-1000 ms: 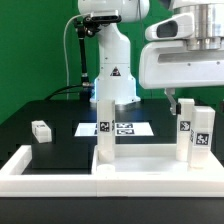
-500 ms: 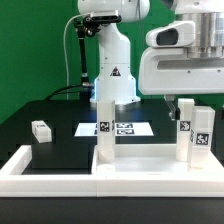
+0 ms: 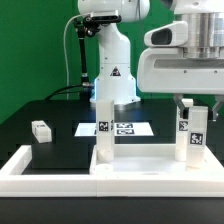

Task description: Assemble desk

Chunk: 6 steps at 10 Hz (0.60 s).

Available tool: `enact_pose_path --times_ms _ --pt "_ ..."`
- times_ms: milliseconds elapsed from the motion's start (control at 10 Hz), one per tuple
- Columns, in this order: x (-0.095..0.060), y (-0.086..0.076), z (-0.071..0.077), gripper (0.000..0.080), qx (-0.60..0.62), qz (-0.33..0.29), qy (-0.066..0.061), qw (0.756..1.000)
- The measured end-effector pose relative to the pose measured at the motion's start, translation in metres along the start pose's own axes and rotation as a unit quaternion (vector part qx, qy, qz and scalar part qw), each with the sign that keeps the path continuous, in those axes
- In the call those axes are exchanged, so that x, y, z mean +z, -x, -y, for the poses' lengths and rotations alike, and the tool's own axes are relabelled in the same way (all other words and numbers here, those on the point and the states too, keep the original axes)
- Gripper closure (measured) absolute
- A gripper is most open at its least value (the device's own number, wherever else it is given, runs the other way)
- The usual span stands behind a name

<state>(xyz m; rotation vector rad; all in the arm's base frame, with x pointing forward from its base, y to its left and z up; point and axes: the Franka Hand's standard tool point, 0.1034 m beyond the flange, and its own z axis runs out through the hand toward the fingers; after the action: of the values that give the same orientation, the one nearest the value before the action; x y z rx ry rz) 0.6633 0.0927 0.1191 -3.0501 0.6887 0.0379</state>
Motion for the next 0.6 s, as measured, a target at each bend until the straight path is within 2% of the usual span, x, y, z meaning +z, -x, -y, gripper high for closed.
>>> enact_pose_path --times_ms 100,300,500,600 --pt "0.0005 0.0001 0.0 0.0511 0.04 0.0 0.0 0.999" --pt "0.0012 -0.0038 0.001 0.0511 0.2 -0.015 -0.012 0.98" --pt "0.0015 -0.004 0.0013 0.0511 0.335 -0.009 -0.019 0.942" --pt "0.0018 -0.0032 0.0028 0.0511 0.417 -0.002 -0.024 0.909"
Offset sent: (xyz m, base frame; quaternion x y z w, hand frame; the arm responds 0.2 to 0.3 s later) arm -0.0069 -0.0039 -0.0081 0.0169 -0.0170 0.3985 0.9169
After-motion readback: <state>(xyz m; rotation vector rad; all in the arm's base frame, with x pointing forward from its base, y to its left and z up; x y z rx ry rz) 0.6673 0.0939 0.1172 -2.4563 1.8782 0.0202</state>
